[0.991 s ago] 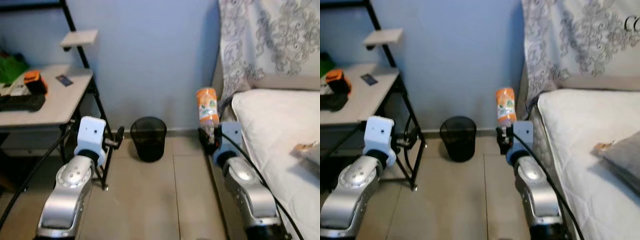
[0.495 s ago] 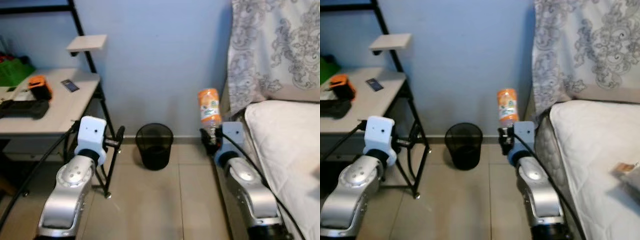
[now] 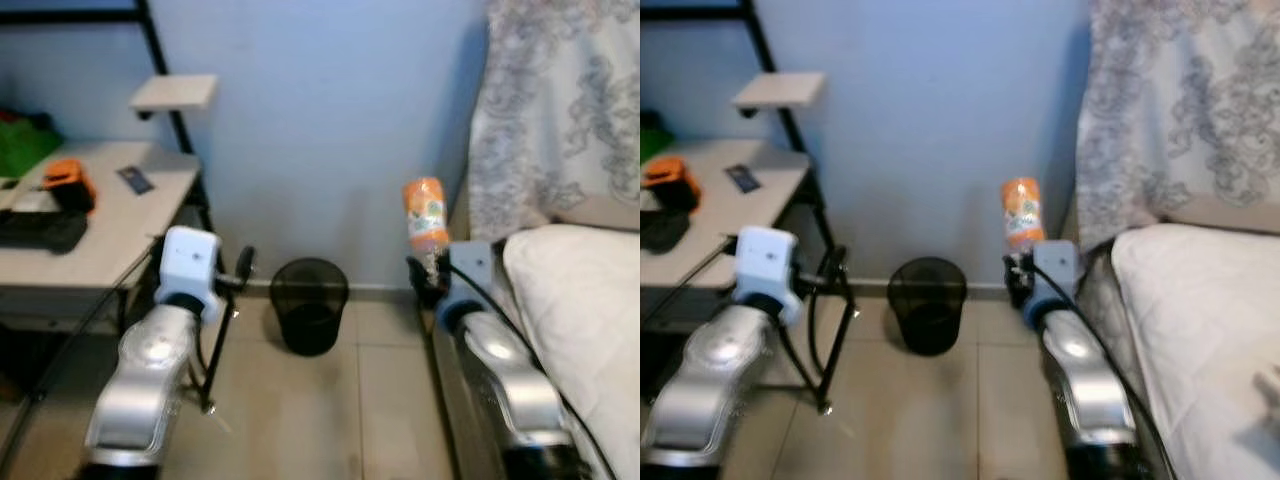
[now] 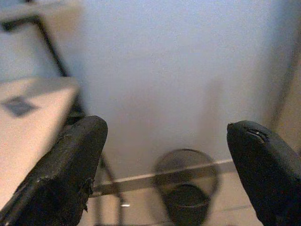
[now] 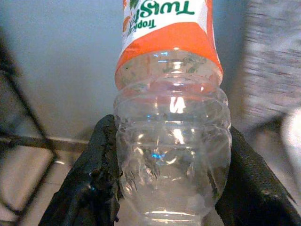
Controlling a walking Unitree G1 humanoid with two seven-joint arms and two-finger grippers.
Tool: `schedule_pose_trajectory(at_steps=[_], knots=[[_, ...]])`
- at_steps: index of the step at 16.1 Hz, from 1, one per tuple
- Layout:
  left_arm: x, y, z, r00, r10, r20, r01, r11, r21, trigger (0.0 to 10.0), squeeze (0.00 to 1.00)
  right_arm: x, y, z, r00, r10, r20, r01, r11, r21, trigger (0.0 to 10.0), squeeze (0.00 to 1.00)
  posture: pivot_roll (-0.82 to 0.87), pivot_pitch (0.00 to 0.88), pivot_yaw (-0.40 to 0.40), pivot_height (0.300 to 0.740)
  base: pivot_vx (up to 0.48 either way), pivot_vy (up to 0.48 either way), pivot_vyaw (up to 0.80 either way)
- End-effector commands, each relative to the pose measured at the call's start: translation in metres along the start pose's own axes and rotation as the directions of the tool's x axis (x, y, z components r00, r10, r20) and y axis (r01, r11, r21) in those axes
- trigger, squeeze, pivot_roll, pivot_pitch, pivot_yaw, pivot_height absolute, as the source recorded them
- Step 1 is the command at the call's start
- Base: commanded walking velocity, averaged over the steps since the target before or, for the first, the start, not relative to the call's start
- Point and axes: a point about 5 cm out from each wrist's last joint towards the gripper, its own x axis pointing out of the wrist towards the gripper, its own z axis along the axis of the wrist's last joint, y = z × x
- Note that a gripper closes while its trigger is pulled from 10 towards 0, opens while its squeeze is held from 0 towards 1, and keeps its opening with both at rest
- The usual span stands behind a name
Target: Clean up the room
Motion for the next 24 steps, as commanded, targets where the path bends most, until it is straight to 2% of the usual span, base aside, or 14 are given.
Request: schedule_pose_trajectory(at_steps=[1,2,5,7,24], knots=[[0.0006,0.0048,0.0035,1.0,0.01,0.013,-0.011,1.0,0.025,10.0,0.0,0.0003,-0.001,0.0091,1.0,-0.013,0.027,0.013,1.0,0.0,10.0,0.0,0.03,0.0,0.015,0.74,0.341,0.0,0.0],[0.0002,0.0041,0.0027,1.0,0.008,0.011,-0.008,1.0,0.023,10.0,0.0,0.0006,-0.0038,0.008,0.999,-0.029,0.017,0.029,0.999,-0.02,10.0,0.0,0.03,0.0,0.015,0.74,0.341,0.0,0.0],[-0.0002,0.0036,0.0006,1.0,0.001,0.005,-0.001,1.0,0.024,10.0,0.0,0.0001,-0.0009,0.0074,1.0,0.001,0.018,-0.001,1.0,0.022,10.0,0.0,0.03,0.0,0.016,0.74,0.34,0.0,0.0],[0.0005,0.0042,0.0023,1.0,-0.003,0.009,0.002,0.999,0.042,10.0,0.0,0.0005,-0.0013,0.0091,0.999,-0.013,0.03,0.013,1.0,-0.006,10.0,0.0,0.03,0.0,0.011,0.74,0.338,0.0,0.0],[-0.0017,0.005,0.0031,1.0,-0.026,0.011,0.026,0.998,0.058,10.0,0.0,-0.0011,0.004,0.0068,1.0,0.013,0.017,-0.013,1.0,-0.006,10.0,0.0,0.04,0.0,0.009,0.74,0.34,0.0,0.0]])
